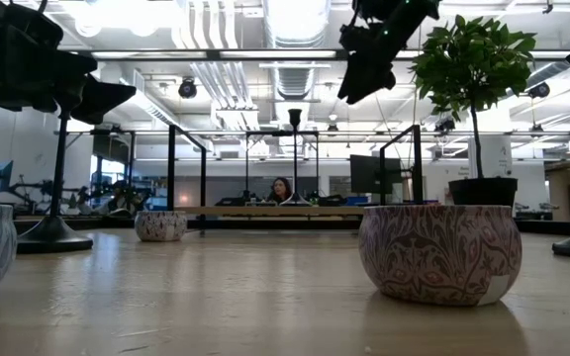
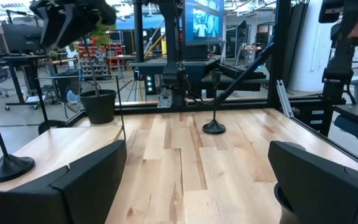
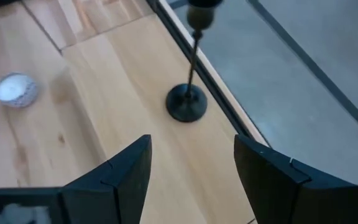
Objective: Pick & Place candle stick holders
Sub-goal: Put the right black candle holder on the shelf
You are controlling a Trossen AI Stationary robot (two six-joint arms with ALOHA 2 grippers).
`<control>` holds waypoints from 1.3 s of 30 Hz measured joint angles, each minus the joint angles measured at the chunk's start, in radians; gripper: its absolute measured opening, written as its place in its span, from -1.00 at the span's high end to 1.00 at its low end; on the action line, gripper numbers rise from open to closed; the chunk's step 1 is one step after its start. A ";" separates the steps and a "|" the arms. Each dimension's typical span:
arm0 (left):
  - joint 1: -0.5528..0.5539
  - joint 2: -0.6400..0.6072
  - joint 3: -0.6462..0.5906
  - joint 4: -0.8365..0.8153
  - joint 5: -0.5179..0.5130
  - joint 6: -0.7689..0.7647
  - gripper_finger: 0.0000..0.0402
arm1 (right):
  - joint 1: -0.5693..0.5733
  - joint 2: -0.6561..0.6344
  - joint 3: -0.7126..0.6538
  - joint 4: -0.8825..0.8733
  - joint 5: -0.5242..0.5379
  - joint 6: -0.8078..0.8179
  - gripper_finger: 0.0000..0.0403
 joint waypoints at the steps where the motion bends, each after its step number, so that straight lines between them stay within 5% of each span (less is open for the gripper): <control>1: 0.000 0.000 0.000 0.000 0.000 0.000 -0.99 | 0.006 -0.006 0.000 0.000 0.000 0.003 -0.09; 20: 0.001 0.000 0.000 0.000 0.000 0.000 -0.99 | 0.201 -0.211 0.000 -0.055 0.008 0.131 -0.09; 39: 0.001 0.000 0.000 0.000 0.000 0.000 -0.99 | 0.481 -0.349 -0.009 -0.241 0.290 0.387 -0.09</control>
